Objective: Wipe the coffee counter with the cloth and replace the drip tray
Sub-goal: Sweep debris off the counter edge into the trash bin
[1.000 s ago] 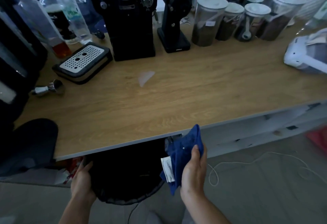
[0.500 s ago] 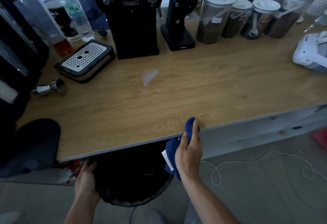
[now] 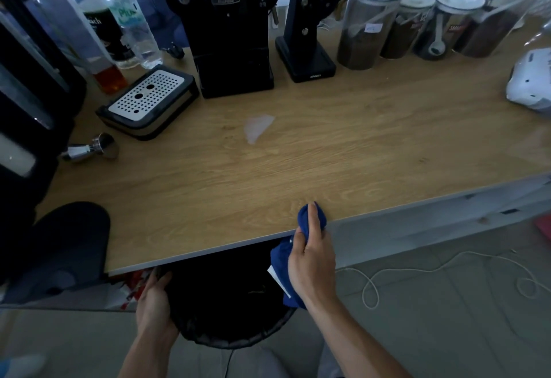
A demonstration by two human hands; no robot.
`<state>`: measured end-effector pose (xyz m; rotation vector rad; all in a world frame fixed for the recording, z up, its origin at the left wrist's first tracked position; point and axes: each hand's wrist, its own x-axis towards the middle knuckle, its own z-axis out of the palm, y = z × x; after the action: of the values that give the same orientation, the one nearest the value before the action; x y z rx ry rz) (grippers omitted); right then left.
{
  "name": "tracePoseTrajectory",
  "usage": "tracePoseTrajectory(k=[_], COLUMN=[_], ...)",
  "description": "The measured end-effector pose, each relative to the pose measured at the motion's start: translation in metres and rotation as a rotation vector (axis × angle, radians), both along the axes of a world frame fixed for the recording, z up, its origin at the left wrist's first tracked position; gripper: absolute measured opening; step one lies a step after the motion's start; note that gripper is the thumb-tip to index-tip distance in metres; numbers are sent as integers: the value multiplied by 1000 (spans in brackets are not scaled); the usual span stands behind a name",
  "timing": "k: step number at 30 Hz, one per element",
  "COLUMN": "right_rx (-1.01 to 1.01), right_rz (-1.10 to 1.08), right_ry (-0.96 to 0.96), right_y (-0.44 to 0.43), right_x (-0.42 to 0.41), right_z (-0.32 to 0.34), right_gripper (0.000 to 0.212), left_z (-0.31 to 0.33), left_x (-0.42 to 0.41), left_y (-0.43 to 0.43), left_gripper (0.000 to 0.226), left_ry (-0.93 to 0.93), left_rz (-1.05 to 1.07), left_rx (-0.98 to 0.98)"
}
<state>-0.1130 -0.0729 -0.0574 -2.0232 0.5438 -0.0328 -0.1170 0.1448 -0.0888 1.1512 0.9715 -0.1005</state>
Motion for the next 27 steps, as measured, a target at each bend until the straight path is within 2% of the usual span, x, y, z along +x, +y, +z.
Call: tracePoseTrajectory(k=[5,11,17,23,27], right_rx=[-10,-3,-17,-2,-19], right_rz=[9,158,162,242,261], right_ry=[-43,-76,-115,-181,-223], right_y=[3,34,46,73,81], right_x=[-1,-7,-9,-16,-17], right_z=[-5,-8,-14,-16,-20], right_gripper=[52,53,53,62,64], left_z=[0,7,7,-1,1], left_x=[0,-1,-1,1,0], left_y=[1,-4,1,9,16], left_gripper=[39,32,32,40,38], left_ry=[-1,-31,-49,3,-20], left_rz=[8,40,48,88,110], left_rx=[-14,-14,-11,-26,-52])
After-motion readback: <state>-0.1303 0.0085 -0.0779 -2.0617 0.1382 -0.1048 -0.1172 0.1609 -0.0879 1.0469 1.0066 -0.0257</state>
